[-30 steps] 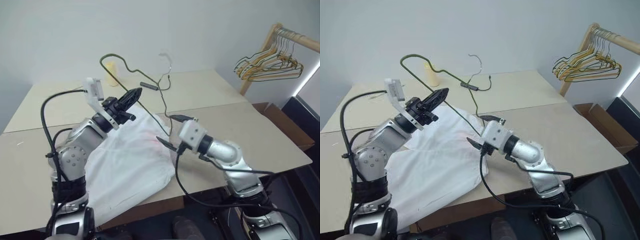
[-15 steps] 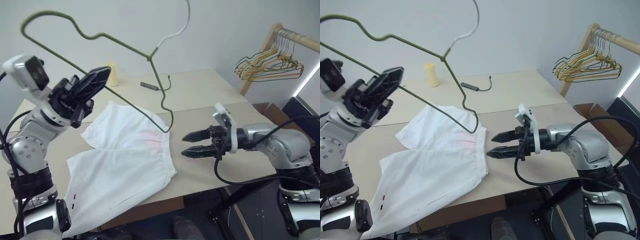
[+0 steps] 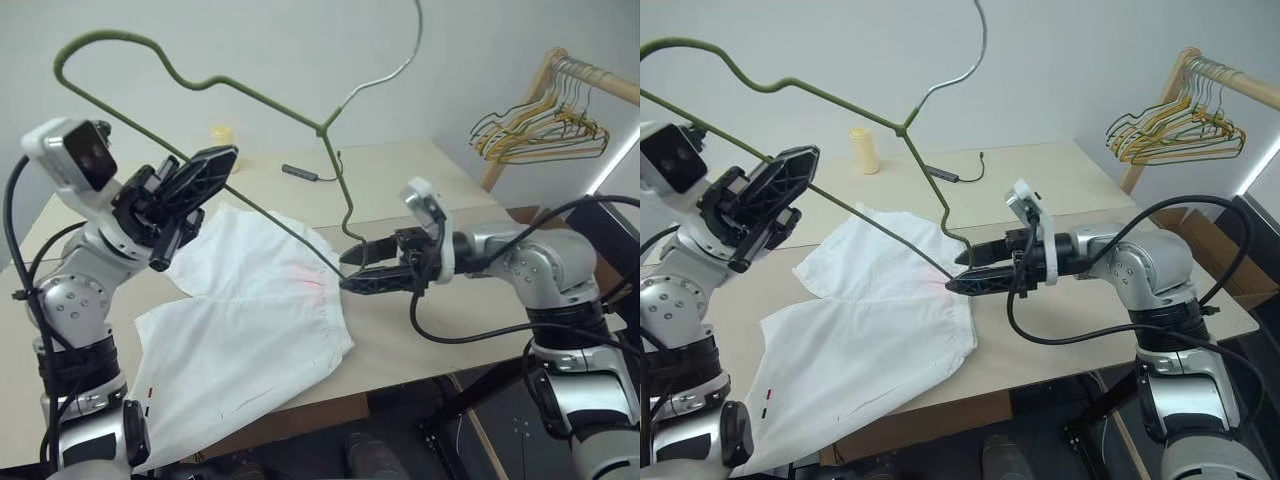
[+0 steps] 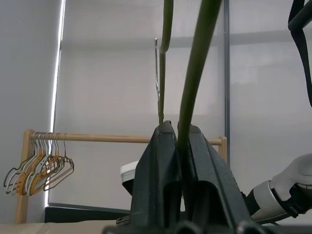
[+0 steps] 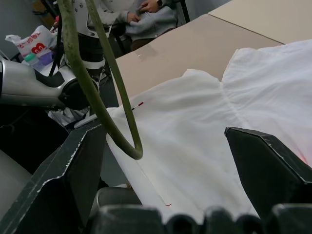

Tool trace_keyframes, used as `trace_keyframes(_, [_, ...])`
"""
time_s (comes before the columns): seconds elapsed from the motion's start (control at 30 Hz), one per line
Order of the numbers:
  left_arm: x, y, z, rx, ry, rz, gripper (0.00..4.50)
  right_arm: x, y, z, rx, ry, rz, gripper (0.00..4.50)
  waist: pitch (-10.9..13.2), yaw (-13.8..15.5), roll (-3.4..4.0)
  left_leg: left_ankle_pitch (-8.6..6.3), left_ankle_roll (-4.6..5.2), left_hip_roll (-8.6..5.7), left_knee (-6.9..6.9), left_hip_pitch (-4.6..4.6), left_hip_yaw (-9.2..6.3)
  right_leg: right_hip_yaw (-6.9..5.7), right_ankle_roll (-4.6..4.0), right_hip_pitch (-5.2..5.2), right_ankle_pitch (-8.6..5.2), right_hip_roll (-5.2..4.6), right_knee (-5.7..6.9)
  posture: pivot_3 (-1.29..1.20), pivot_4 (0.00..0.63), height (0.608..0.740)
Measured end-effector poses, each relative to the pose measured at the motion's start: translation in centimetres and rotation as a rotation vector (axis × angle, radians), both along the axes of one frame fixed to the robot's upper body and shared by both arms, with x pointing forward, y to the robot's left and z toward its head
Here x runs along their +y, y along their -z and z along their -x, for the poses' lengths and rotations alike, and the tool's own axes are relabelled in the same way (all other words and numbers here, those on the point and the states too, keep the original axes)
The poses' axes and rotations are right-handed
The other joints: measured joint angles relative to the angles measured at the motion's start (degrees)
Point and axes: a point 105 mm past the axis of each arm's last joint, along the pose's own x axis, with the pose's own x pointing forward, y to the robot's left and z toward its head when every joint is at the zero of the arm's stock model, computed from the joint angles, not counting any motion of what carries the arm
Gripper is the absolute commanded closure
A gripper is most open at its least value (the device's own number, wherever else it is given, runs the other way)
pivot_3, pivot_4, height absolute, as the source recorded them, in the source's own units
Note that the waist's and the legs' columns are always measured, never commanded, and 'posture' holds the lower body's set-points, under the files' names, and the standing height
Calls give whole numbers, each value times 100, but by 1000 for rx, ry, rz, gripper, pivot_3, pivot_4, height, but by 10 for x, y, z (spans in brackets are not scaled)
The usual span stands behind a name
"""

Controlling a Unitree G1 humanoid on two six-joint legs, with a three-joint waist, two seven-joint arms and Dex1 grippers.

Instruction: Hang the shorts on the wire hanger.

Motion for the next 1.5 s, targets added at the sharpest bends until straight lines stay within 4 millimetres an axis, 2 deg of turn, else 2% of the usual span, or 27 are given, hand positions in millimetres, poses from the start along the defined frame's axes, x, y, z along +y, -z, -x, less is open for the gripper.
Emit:
trace_keyframes(0.03, [0,0,0,0,-1,-3,4500,1,-1,1,-4,-4,0,41,0,-3,0,0,0,0,0,0,0,0,0,0,0,0,0,-169,0,740])
trace_keyframes(0.13, [-1,2,-2,-2,-14,-16,4500,3,-3,4,-21,-13,4,611,0,-13,0,0,0,0,0,0,0,0,0,0,0,0,0,-172,0,740])
trace_keyframes(0.5, [-1,2,-4,-25,-33,-1,4500,3,-2,5,-35,-5,32,4396,0,-20,0,0,0,0,0,0,1,0,1,0,-1,0,-1,-174,0,740])
trace_keyframes(0.67, [3,6,-8,-17,-63,0,4500,5,-1,8,-40,-17,41,4453,0,-23,0,0,0,1,0,1,2,1,3,0,-2,0,-2,-175,0,740])
trace_keyframes(0.7, [3,7,-9,-24,-79,3,3937,5,-1,7,-41,-14,42,4500,0,-22,1,0,0,1,-1,1,2,1,2,0,-1,0,-2,-174,0,740])
trace_keyframes(0.73, [4,10,-10,-23,-94,4,3735,6,-1,8,-41,-16,41,4500,0,-22,1,0,0,1,-1,1,3,1,1,0,-1,0,-2,-173,0,740])
trace_keyframes(0.9, [-8,29,-17,11,-124,-46,2179,7,-2,6,-42,2,25,4500,0,-20,0,0,0,1,0,-1,3,1,0,0,0,0,-2,-172,0,740])
trace_keyframes(1.03, [-15,51,-22,49,-157,-200,834,1,-10,2,-30,50,-11,4500,0,-20,1,0,0,1,-1,-1,3,1,0,-1,0,0,-3,-177,0,740])
trace_keyframes(1.1, [-16,72,-26,84,-202,-341,220,-4,-11,2,0,81,-22,4500,1,-26,1,0,0,1,-3,1,5,2,0,-1,-1,1,-3,-182,0,740])
trace_keyframes(1.13, [-16,84,-28,96,-227,-412,54,-9,-10,3,29,95,-25,4500,1,-24,1,0,0,1,-5,1,6,1,0,-1,-1,1,-4,-184,0,740])
trace_keyframes(1.23, [-3,132,-28,160,-306,-660,54,-38,8,9,185,182,13,4500,2,-11,2,0,0,1,-9,-14,9,1,-4,-18,-2,-2,-6,-190,0,740])
trace_keyframes(1.33, [4,148,-28,153,-348,-778,54,-56,24,18,308,232,55,4500,2,21,1,0,1,2,-4,-47,12,2,-5,-52,0,-1,0,-196,0,740])
trace_keyframes(1.43, [16,159,-24,123,-378,-906,54,-80,50,30,473,315,143,4500,4,32,6,0,1,2,-8,-46,18,6,-6,-55,-2,-2,-1,-203,0,740])
trace_keyframes(1.5, [18,164,-21,103,-371,-954,54,-94,67,40,551,363,198,4500,4,39,6,-1,1,3,-7,-47,20,6,-1,-56,-5,-2,-1,-204,0,740])
